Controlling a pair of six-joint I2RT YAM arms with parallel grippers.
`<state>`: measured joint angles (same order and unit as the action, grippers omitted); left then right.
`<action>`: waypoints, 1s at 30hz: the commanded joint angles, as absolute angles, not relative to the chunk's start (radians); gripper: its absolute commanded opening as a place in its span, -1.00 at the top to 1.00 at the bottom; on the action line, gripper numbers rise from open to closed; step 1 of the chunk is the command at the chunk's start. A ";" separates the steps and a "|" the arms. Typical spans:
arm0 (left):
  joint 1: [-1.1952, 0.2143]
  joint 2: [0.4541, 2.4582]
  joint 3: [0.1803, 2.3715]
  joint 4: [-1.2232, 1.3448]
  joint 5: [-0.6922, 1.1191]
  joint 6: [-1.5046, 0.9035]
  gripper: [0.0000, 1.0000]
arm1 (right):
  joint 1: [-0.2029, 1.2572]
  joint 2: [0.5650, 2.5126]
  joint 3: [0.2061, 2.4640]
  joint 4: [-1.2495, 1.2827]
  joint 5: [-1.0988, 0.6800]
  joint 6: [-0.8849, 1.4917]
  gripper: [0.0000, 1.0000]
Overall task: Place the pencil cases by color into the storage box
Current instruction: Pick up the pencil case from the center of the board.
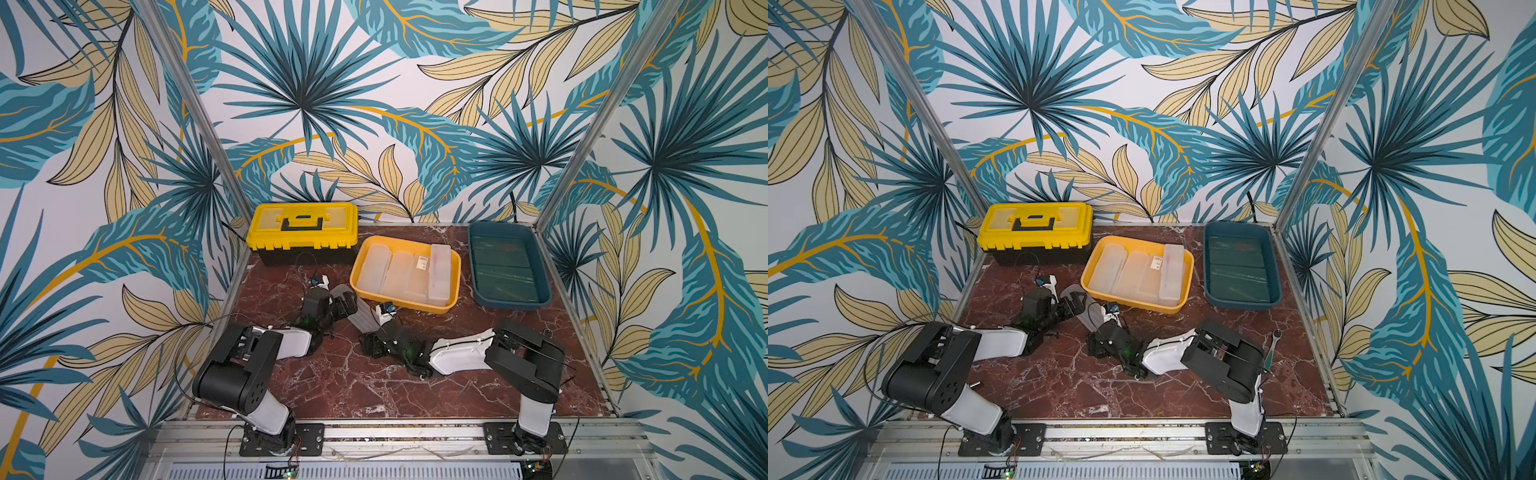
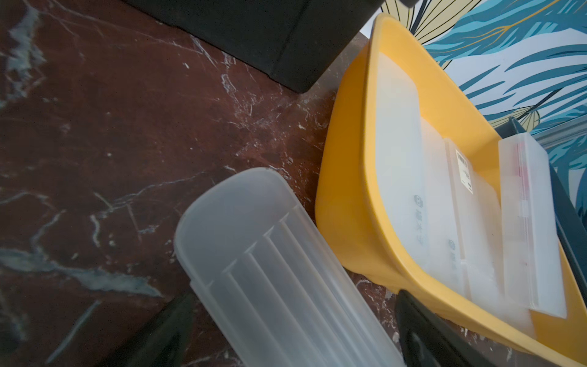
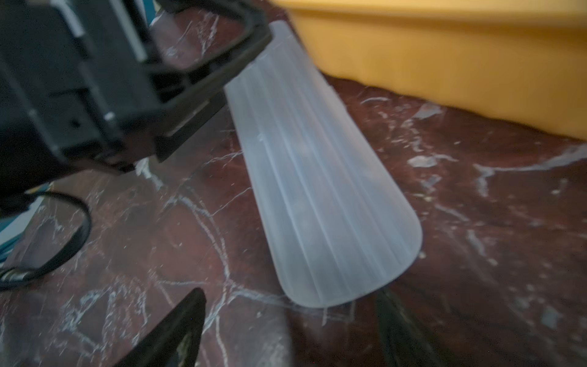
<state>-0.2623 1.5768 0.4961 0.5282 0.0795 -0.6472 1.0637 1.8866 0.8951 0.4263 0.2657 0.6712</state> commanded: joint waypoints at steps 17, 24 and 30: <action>-0.219 1.227 0.436 0.350 -0.003 -0.718 -0.99 | 1.079 1.693 0.973 -0.060 0.333 0.445 -0.71; -0.219 1.039 0.514 -0.023 -0.046 -0.699 -0.99 | 0.994 1.792 1.126 -0.207 0.188 0.288 -0.72; -0.220 0.943 0.535 -0.130 0.000 -0.661 -0.99 | 0.990 1.899 1.249 -0.307 0.238 0.204 -0.73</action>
